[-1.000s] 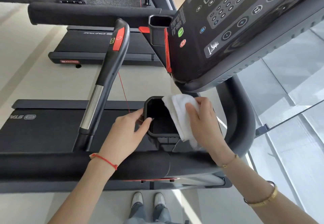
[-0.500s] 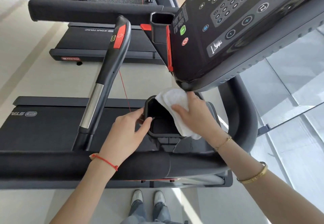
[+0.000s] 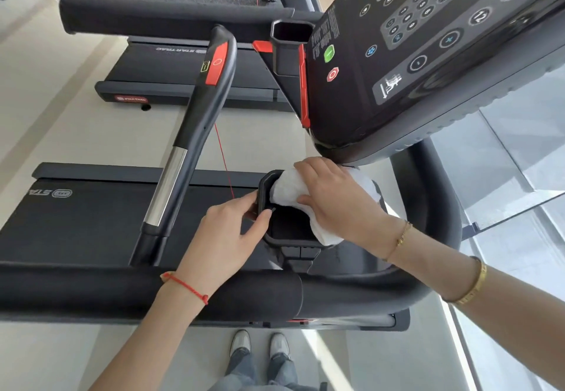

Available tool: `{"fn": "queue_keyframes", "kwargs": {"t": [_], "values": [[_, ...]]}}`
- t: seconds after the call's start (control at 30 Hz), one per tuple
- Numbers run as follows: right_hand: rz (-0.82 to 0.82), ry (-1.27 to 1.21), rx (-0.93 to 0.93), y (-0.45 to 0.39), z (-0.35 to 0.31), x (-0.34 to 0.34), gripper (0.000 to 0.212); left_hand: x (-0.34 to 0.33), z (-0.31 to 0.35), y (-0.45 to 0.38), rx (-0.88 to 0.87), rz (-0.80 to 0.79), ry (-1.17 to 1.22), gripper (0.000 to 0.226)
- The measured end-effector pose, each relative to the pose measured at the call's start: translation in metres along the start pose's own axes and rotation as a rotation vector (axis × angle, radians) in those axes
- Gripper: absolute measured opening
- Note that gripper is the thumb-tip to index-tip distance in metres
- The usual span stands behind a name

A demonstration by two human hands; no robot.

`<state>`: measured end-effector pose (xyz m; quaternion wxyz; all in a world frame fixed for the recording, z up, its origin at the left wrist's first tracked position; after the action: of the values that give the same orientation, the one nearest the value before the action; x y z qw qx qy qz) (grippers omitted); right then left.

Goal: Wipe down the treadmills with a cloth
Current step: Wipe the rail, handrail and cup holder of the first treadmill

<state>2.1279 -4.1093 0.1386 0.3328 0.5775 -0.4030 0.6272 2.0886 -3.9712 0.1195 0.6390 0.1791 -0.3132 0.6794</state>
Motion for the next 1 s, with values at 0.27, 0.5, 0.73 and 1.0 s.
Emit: {"fn": "queue_keyframes", "kwargs": {"t": [0.27, 0.5, 0.73, 1.0], "values": [[0.000, 0.064, 0.034, -0.007, -0.002, -0.003, 0.044, 0.000, 0.001, 0.000, 0.013, 0.003, -0.001, 0.036], [-0.001, -0.019, 0.049, -0.007, 0.002, -0.002, 0.046, 0.000, 0.001, 0.000, 0.024, 0.002, 0.011, 0.037], [-0.031, -0.126, 0.128, -0.009, 0.000, 0.003, 0.052, 0.001, 0.002, 0.000, 0.013, 0.013, -0.015, 0.034], [0.066, -0.195, 0.051, -0.001, 0.003, 0.009, 0.050, 0.001, 0.002, 0.000, 0.003, 0.012, 0.002, 0.033]]}}
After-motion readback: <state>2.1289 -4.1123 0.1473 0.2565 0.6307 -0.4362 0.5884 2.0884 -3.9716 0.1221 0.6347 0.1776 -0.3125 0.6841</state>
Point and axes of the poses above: each hand's wrist, its own y-axis away from the middle knuckle, its own x-axis out of the back of the hand, z = x × y, the point moved 10 cm from there along -y, towards the middle knuckle, and after that the axes turned 10 degrees about z, right-handed, at the moved point
